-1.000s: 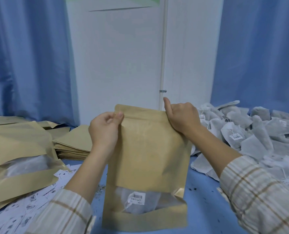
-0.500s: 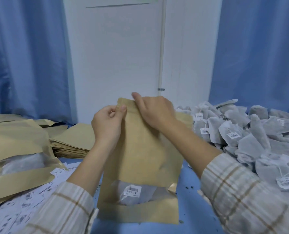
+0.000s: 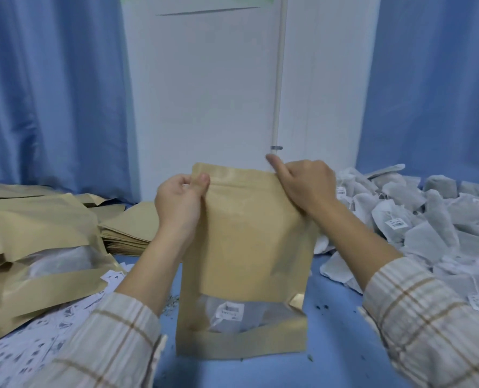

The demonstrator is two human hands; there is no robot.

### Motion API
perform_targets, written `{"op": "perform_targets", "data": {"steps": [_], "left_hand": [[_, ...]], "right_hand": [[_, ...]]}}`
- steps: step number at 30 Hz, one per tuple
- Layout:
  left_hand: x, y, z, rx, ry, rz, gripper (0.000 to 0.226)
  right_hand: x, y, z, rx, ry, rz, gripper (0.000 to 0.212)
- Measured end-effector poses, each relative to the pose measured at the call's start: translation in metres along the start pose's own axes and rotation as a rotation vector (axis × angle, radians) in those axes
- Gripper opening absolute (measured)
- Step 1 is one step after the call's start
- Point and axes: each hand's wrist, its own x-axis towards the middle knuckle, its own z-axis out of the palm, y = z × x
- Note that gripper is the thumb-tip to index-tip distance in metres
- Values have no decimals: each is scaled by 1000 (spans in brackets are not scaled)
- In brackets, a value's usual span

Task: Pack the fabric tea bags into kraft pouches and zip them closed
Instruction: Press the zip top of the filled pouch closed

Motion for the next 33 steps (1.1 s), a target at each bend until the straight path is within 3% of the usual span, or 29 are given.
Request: {"op": "perform_targets", "data": {"steps": [4,7,8,11,12,14,16,19,21,23,26,29,31,33], "left_hand": [[-1,-1,0,-26,2,-15,28],[-7,-6,-3,-56,-68,-70,22],[-11,-8,-8,-61,-155,-105,19],[-28,-27,-28,-2,-530,-273,40],[-34,-36,-35,33,-587,-317,42],[-42,-53,-42,56,-536,-357,33],[-44,-63,-44,21,-410,-378,20],[-41,-72,-45,-91,-236,-436,15],[-40,-75,-46,-208,-167,-479,13],[-38,-76,-46,-241,-140,-489,16],[-33,-75,-52,-258,-197,-503,24],[-28,-77,-67,-219,-367,-585,49],[-30,-81,-80,-186,-482,-678,54],[-36,-91,-93,-312,-494,-759,59]], "right_hand": [[-2,19,-9,48,-2,100,70],[-9,22,-5,216,1,201,68],[-10,24,-4,254,16,243,68],[-15,29,0,315,92,312,68],[-16,30,1,365,110,322,68],[-19,31,5,541,101,360,58],[-30,35,9,720,-25,420,45],[-68,52,22,1009,-465,450,58],[-101,63,35,1069,-758,398,67],[-124,68,47,1064,-890,371,54],[-134,63,57,1232,-887,487,41],[-136,53,66,1408,-837,580,30],[-139,41,74,1521,-790,662,29],[-143,29,86,1630,-732,746,31]]}}
